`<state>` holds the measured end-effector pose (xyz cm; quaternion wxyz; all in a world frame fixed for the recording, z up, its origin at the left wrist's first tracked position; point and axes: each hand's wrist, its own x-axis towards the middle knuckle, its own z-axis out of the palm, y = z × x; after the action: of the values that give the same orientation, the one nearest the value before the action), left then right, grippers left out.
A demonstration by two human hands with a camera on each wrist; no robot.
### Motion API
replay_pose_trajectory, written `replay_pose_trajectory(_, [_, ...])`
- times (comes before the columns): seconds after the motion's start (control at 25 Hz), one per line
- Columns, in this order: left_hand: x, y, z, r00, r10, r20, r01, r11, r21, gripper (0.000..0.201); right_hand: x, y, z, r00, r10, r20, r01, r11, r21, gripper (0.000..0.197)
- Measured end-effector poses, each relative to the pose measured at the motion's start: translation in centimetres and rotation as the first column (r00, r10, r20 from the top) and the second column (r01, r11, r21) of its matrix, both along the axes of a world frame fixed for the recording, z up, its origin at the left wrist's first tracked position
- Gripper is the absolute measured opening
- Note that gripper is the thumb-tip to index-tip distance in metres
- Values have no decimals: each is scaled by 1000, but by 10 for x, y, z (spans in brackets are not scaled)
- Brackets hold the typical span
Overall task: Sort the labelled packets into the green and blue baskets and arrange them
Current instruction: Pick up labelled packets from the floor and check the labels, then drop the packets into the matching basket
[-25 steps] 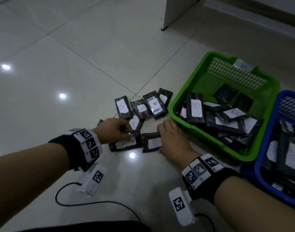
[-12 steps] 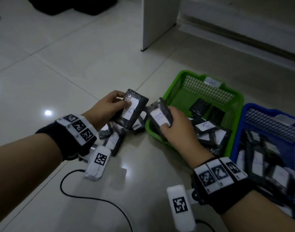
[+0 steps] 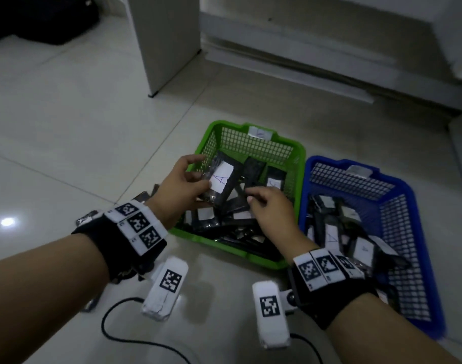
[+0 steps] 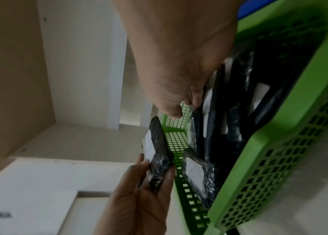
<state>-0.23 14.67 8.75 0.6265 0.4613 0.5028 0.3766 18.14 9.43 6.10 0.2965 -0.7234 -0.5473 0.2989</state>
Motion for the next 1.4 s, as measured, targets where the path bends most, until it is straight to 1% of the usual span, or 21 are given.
replay_pose_trajectory(0.08, [27, -1, -2, 999, -34, -16, 35, 998, 45, 26, 18, -20, 5, 993, -107, 41, 102, 990, 101, 21])
replay_pose_trajectory(0.12, [43, -2, -3, 997, -72, -16, 73, 996, 55, 22, 28, -33, 7, 977, -174, 124, 154, 975, 161, 21])
replay_pose_trajectory(0.16, [60, -3, -4, 992, -127, -8, 127, 990, 57, 22, 37, -46, 8, 936, -240, 257, 188, 959, 212, 20])
replay_pose_trajectory(0.2, [76, -4, -5, 980, -196, -24, 197, 978, 71, 27, 43, -58, 7, 869, -297, 395, 213, 946, 243, 19])
replay_pose_trajectory(0.24, [94, -6, -7, 957, -281, -68, 287, 952, 104, 34, 51, -71, 6, 799, -346, 492, 251, 935, 250, 18])
replay_pose_trajectory(0.28, [109, -7, -9, 923, -365, -127, 381, 913, 144, 42, 54, -83, 4, 755, -372, 539, 290, 928, 234, 19])
replay_pose_trajectory(0.36, [142, -12, -11, 836, -498, -229, 540, 819, 193, 51, 61, -105, -4, 737, -375, 562, 336, 925, 177, 26])
replay_pose_trajectory(0.4, [155, -14, -15, 788, -524, -323, 602, 765, 228, 54, 63, -114, -10, 745, -350, 568, 331, 933, 141, 31])
replay_pose_trajectory(0.48, [177, -15, -20, 666, -470, -580, 708, 644, 291, 58, 65, -127, -20, 761, -281, 585, 294, 953, 74, 45])
replay_pose_trajectory(0.6, [195, -11, -28, 466, -311, -828, 822, 499, 275, 58, 68, -137, -26, 773, -202, 602, 238, 971, 20, 60])
replay_pose_trajectory(0.68, [197, -5, -30, 307, -272, -912, 898, 400, 183, 60, 69, -140, -26, 779, -173, 603, 220, 976, -4, 65])
replay_pose_trajectory(0.72, [194, -2, -29, 267, -297, -917, 917, 370, 147, 60, 69, -140, -25, 784, -164, 598, 217, 976, -17, 66])
replay_pose_trajectory(0.76, [189, 0, -27, 267, -342, -901, 922, 361, 136, 60, 68, -140, -24, 788, -159, 595, 216, 976, -24, 65])
replay_pose_trajectory(0.8, [181, 1, -24, 306, -384, -871, 915, 371, 158, 57, 67, -138, -23, 786, -161, 597, 214, 977, -18, 63])
replay_pose_trajectory(0.92, [131, 4, -14, 504, -416, -757, 830, 475, 291, 34, 51, -127, -18, 801, -166, 575, 159, 985, 63, 54])
replay_pose_trajectory(1.0, [81, 4, -9, 590, -383, -711, 758, 567, 323, 20, 29, -117, -15, 860, -89, 503, 28, 991, 128, 45])
replay_pose_trajectory(1.08, [17, -2, -6, 664, -316, -677, 638, 712, 294, 17, -7, -103, -16, 906, 71, 417, -166, 966, 197, 40])
replay_pose_trajectory(1.12, [1, -4, -9, 697, -290, -656, 578, 768, 275, 18, -13, -100, -16, 908, 134, 398, -235, 947, 218, 38])
replay_pose_trajectory(1.2, [-53, -17, -12, 734, -179, -655, 432, 868, 247, 20, -49, -90, -19, 891, 257, 374, -366, 894, 257, 37])
replay_pose_trajectory(1.28, [-101, -33, -18, 729, -99, -677, 325, 921, 215, 20, -84, -83, -23, 849, 359, 388, -472, 845, 251, 37])
replay_pose_trajectory(1.4, [-162, -62, -32, 626, -36, -779, 235, 961, 144, 18, -133, -76, -32, 765, 515, 386, -610, 772, 180, 40])
